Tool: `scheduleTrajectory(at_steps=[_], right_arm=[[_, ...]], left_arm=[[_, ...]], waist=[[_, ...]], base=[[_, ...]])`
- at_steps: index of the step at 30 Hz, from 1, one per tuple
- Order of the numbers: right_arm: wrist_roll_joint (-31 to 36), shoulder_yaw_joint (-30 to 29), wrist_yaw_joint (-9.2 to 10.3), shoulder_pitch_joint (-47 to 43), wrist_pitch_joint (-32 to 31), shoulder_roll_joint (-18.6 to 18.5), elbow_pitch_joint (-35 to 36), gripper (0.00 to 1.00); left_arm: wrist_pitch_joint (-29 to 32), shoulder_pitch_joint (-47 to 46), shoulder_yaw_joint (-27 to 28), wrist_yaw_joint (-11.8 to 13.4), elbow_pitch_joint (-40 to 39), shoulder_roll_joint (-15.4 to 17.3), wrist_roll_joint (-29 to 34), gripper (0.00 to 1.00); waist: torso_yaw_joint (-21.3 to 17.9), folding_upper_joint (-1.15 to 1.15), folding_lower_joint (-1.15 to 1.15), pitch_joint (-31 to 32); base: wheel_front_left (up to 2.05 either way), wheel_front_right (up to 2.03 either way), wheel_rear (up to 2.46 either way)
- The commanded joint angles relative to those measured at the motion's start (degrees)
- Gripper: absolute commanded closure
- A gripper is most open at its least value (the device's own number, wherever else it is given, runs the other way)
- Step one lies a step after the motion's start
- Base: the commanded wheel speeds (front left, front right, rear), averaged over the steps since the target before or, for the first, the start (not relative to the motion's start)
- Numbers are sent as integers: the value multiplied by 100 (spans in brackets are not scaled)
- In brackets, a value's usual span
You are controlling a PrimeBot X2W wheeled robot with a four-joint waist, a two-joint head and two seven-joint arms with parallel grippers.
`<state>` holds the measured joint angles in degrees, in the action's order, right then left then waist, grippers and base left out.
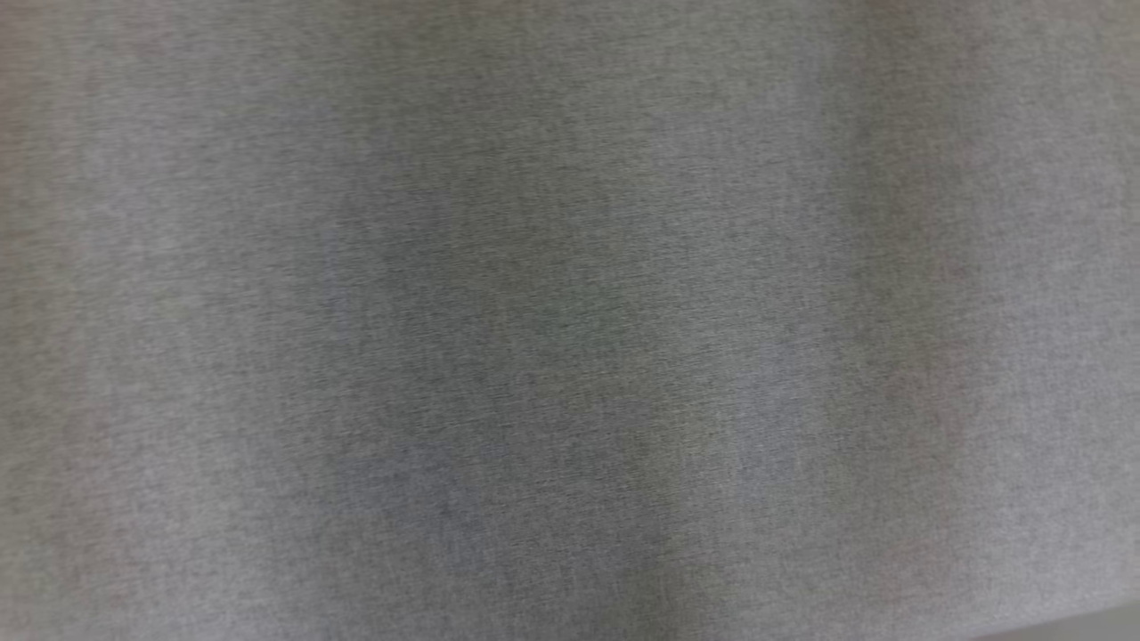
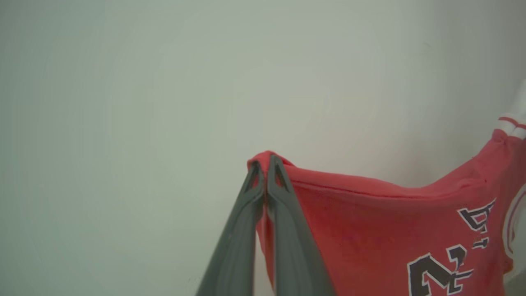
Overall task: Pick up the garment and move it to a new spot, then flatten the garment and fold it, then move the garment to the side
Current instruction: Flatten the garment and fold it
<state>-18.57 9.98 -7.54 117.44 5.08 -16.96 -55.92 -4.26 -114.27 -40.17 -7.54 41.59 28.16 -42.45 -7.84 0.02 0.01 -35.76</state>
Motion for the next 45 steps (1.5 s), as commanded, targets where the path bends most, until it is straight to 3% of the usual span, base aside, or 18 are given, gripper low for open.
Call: scheduleTrajectory(at_steps=[1,12,20,28,31,36,41,45], right_arm=[[18,11,14,118,39,43,-23,100],[-21,420,13,474,266,25,-656,100],[-719,1059,13,-265,426,-134,-152,100],[-1956,1668,14,-2705,536,-864,1781,100],[-2239,1542,13,-3936,537,-1155,2646,100],[-2391,803,13,-6017,363,-1403,3910,100],[-2272,-178,13,-8043,-44,-1016,5037,100],[-2130,-795,13,-9111,-350,-666,5629,100]], left_arm=[[-27,-121,5,13,35,-19,-74,100],[-329,-439,-817,13,386,33,-612,100],[-807,-8,-1399,13,-2,316,-1125,100],[-1096,1562,-1186,13,-921,647,-1582,100],[-1091,2570,-845,112,-1487,778,-1339,100],[-1095,4491,-75,557,-2751,891,-1140,100],[-1095,6253,428,876,-3630,867,-881,100],[-1096,7188,553,905,-3893,759,-688,100]], waist=[[-56,-2,-1,-51],[-33,-2,-1,-243],[-20,-2,-1,-274],[87,-2,-1,276],[146,-2,-1,541],[205,-2,-1,977],[234,-2,-1,1284],[271,-2,-1,1434]], base=[[0,0,0],[0,0,0],[0,0,0],[0,0,0],[0,0,0],[0,0,0],[0,0,0],[0,0,0]])
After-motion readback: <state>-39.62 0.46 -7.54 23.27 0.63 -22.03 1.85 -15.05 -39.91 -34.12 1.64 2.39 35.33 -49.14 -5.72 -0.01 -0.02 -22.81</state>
